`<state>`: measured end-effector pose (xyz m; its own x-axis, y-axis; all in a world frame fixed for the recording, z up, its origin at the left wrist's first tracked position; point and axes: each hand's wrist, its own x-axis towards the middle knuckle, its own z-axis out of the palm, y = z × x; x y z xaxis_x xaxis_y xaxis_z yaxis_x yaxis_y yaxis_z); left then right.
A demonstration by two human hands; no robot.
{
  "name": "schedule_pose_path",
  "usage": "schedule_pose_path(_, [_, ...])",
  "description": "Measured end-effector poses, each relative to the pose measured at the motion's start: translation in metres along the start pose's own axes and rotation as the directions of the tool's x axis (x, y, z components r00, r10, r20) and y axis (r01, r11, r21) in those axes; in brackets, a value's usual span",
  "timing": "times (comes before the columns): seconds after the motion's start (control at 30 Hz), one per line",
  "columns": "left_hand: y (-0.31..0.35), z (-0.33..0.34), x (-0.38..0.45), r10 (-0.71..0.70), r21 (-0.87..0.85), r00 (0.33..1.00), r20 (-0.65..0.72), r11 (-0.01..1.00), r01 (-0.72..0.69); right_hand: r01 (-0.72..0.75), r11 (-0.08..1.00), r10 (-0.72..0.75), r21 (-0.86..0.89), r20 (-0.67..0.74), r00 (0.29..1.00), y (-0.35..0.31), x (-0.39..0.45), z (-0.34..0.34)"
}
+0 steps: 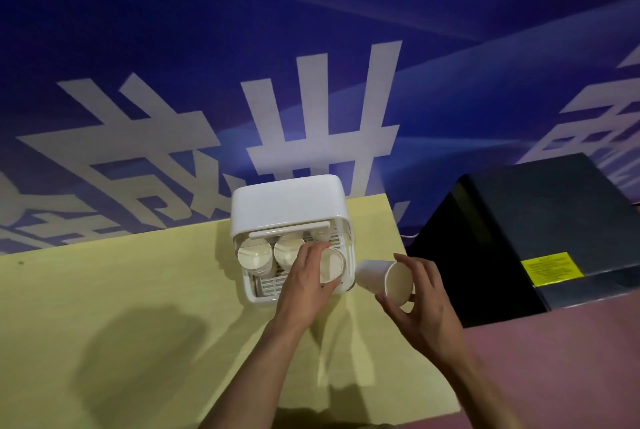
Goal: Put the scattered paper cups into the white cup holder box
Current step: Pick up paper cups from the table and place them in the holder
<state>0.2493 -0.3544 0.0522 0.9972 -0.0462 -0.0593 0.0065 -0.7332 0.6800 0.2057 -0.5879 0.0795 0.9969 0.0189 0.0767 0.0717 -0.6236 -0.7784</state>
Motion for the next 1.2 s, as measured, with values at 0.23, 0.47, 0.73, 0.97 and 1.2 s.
schedule_pose_path(0.23, [-0.02, 0.025, 0.015, -0.034, 0.131, 0.993, 0.112, 0.991, 0.019, -0.011, 1.0, 0.01, 0.017, 0.054, 0.999, 0.006, 0.021, 0.002])
schedule_pose_path(0.47, [-0.033, 0.042, 0.025, -0.088, 0.102, 0.984, 0.154, 0.992, 0.072, 0.045, 0.999, -0.047, 0.023, 0.112, 0.993, -0.001, 0.047, 0.016])
schedule_pose_path(0.73, [-0.037, 0.055, 0.015, -0.107, -0.017, 0.993, 0.057, 0.994, 0.108, 0.061, 0.998, -0.059, -0.001, 0.196, 0.979, 0.003, 0.059, 0.031])
schedule_pose_path(0.97, [-0.038, 0.055, 0.013, -0.149, -0.085, 0.986, 0.077, 0.984, 0.155, 0.086, 0.995, -0.069, -0.051, 0.259, 0.963, 0.006, 0.065, 0.048])
schedule_pose_path(1.2, [-0.043, 0.057, 0.002, -0.215, -0.106, 0.973, 0.084, 0.969, 0.223, 0.161, 0.97, -0.091, -0.184, 0.34, 0.936, 0.012, 0.073, 0.076])
